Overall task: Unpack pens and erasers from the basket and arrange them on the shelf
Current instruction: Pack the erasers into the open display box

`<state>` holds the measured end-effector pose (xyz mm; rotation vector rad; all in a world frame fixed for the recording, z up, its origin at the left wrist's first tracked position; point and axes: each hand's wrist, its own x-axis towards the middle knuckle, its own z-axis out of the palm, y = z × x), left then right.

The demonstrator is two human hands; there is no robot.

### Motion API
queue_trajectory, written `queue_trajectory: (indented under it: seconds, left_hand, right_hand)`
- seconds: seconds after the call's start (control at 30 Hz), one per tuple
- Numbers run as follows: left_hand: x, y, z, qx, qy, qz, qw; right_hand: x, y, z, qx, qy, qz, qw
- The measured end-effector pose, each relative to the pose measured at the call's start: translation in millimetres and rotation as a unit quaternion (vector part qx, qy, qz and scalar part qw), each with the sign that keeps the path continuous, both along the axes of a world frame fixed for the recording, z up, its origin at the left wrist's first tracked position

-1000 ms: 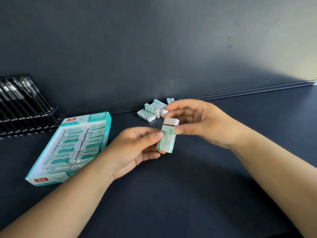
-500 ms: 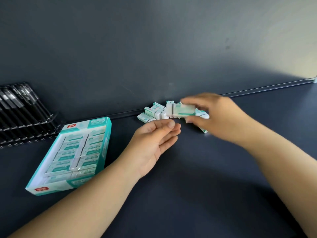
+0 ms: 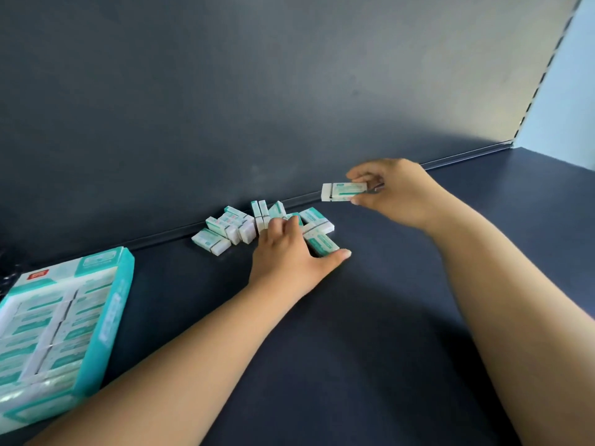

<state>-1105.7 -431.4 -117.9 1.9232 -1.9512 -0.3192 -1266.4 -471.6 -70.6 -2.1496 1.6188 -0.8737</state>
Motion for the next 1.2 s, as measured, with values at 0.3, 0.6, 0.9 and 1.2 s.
queue_trajectory:
  seconds: [0.3, 0.6, 0.9, 1.2]
  left_hand:
    - [23.5, 14.3, 14.5, 0.107, 0.116, -0.156, 0.975]
    - [36.3, 63.7, 21.4, 0.051, -0.170, -0.012, 0.984]
    - [70.5, 66.1, 20.2, 0.113, -0.065, -0.136, 0.982]
    - [84.0, 57.3, 2.4, -0.023, 0.079, -0.144, 0.986]
  right_hand:
    - [0.0, -2.1, -0.1, 0.008, -0.009, 0.012, 1.000]
    - [13.9, 2.6, -4.4, 0.039, 0.010, 0.064, 0.997]
    - [22.5, 13.3, -2.2, 0.117, -0.027, 0.170, 0.978]
    - [30.3, 14.1, -5.2, 0.105, -0.037, 0.188, 0.976]
